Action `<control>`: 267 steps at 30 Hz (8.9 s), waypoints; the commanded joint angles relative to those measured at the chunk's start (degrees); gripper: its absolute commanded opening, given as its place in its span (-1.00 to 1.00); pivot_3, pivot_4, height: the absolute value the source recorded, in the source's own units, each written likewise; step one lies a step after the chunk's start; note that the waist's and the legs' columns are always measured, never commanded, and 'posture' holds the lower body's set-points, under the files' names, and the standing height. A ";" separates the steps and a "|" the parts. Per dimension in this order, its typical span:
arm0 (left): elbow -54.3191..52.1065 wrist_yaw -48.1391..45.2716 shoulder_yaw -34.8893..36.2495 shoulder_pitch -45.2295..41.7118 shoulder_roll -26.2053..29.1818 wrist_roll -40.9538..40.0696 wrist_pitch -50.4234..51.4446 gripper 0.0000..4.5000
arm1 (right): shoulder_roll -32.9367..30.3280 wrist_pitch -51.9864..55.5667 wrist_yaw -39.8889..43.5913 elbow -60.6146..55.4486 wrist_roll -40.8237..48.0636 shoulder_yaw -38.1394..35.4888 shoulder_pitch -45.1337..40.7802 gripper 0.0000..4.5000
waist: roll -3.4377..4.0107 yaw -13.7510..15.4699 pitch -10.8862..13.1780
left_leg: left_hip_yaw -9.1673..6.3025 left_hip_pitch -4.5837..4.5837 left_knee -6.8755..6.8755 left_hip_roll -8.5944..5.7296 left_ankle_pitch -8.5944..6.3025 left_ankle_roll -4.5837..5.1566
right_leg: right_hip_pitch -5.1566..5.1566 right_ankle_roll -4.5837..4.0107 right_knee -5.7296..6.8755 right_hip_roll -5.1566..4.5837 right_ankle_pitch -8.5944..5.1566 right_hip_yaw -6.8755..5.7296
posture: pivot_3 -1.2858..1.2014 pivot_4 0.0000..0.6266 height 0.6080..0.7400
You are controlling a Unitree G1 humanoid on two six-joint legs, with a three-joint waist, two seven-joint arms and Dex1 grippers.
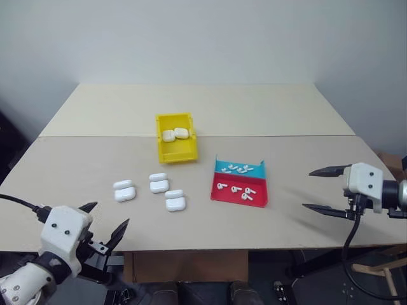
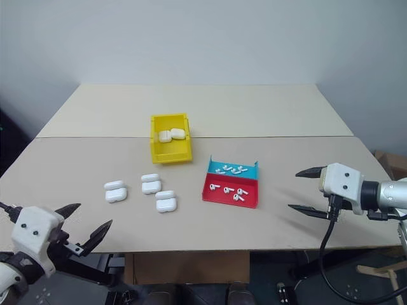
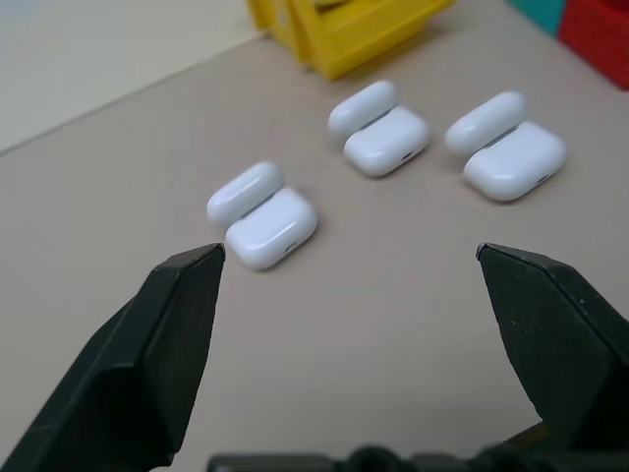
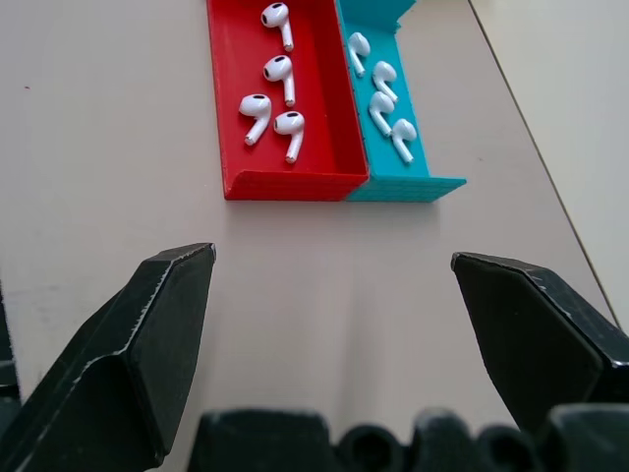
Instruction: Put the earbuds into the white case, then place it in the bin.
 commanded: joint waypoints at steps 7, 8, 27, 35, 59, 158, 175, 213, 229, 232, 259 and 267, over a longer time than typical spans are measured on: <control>-2.48 39.89 0.56 -35.35 -14.03 -17.81 48.57 0.99 | -0.46 3.80 -2.00 -4.96 1.02 -3.49 1.77 1.00 | -0.21 0.83 0.14 | -0.04 0.33 0.22 -0.13 0.01 0.00 | 0.52 0.29 -0.06 0.02 0.17 0.09 | 0.03 -0.52 1.00; -1.28 42.38 0.06 -38.40 -16.01 -19.12 49.78 0.99 | -0.49 3.91 -2.18 -5.34 0.54 -3.57 2.58 1.00 | -0.39 0.80 0.18 | -0.09 0.26 0.38 -0.16 0.03 -0.03 | 0.50 0.38 0.05 0.04 0.23 0.09 | 0.03 -0.52 1.00; 24.50 107.41 -26.94 -55.43 7.44 -81.81 12.21 0.99 | 0.21 7.39 -6.32 -11.43 0.21 -6.97 9.33 1.00 | -0.52 1.37 0.40 | 0.16 0.35 0.07 -0.22 0.07 -0.17 | 0.42 -0.22 -0.15 -0.07 0.67 0.48 | 0.03 -0.52 1.00; 30.55 100.13 -30.95 -58.78 13.30 -81.81 11.52 0.99 | 1.66 7.76 -8.40 -12.87 -0.34 -6.57 11.21 1.00 | -0.68 2.12 0.48 | 0.20 0.23 0.02 -0.23 0.12 -0.26 | 0.40 -0.17 -0.44 -0.02 0.68 0.42 | 0.03 -0.52 1.00; 48.08 94.79 -32.75 -65.76 10.82 -81.81 21.43 0.99 | 3.23 8.73 -11.32 -16.19 -0.65 -10.06 16.99 1.00 | -0.76 1.41 0.53 | 0.19 0.23 -0.12 -0.21 0.18 -0.35 | 0.36 0.08 -0.43 -0.01 0.57 0.41 | 0.03 -0.52 1.00; 29.74 -16.23 -35.65 -44.84 9.53 -8.30 -36.60 0.24 | -11.67 45.27 -15.25 -27.89 5.78 5.14 -5.47 1.00 | -0.46 1.87 0.64 | 0.34 -0.92 -0.30 -0.09 0.35 -0.72 | -0.60 0.05 -1.13 -0.03 0.79 0.29 | 0.03 -0.52 1.00; 52.94 -52.07 -35.73 -42.95 -5.85 -1.31 -60.42 0.24 | -0.12 51.08 -15.90 -22.73 -11.91 46.58 -37.21 0.08 | -0.40 0.04 0.59 | 0.31 -1.41 -0.13 0.01 0.29 -0.41 | -1.30 0.40 -0.75 0.15 1.27 0.40 | 0.03 -0.52 1.00; 45.67 -47.79 -34.03 -37.41 -7.94 3.20 -61.43 0.24 | 18.47 55.40 -11.87 -0.57 -18.63 52.18 -46.93 0.08 | -0.36 -0.14 0.57 | 0.27 -1.24 0.16 0.60 0.51 -0.10 | -1.46 -0.03 0.00 0.83 1.52 0.45 | 0.03 -0.52 1.00; 46.34 -46.30 -34.10 -37.82 -8.20 5.08 -62.01 0.24 | 19.19 55.74 -11.84 0.88 -18.49 52.00 -47.07 -0.30 | -0.36 -0.14 0.56 | 0.27 -1.23 0.16 0.60 0.51 -0.10 | -1.46 -0.03 0.01 0.84 1.52 0.45 | 0.03 -0.52 1.00; 46.32 -46.27 -34.12 -37.82 -8.00 5.33 -61.92 0.24 | 19.31 55.83 -12.15 0.87 -18.60 51.93 -46.97 -0.30 | -0.36 -0.14 0.56 | 0.27 -1.24 0.16 0.60 0.51 -0.10 | -1.46 -0.03 0.01 0.84 1.52 0.45 | 0.03 -0.52 1.00; 45.59 -43.36 -34.27 -38.72 -8.62 6.16 -60.62 0.24 | 19.29 55.01 -12.67 -0.65 -18.66 51.33 -46.80 -0.56 | -0.35 -0.15 0.56 | 0.27 -1.23 0.16 0.60 0.51 -0.10 | -1.46 -0.04 0.02 0.85 1.53 0.45 | 0.03 -0.52 1.00; 39.90 -37.74 -35.26 -47.13 -12.64 -0.92 -50.97 0.24 | 21.72 56.30 -16.62 -11.94 -9.71 27.03 -47.58 -0.56 | -0.35 0.00 0.57 | 0.26 -1.25 0.17 0.61 0.51 -0.10 | -1.48 -0.03 0.06 0.85 1.53 0.45 | 0.03 -0.52 1.00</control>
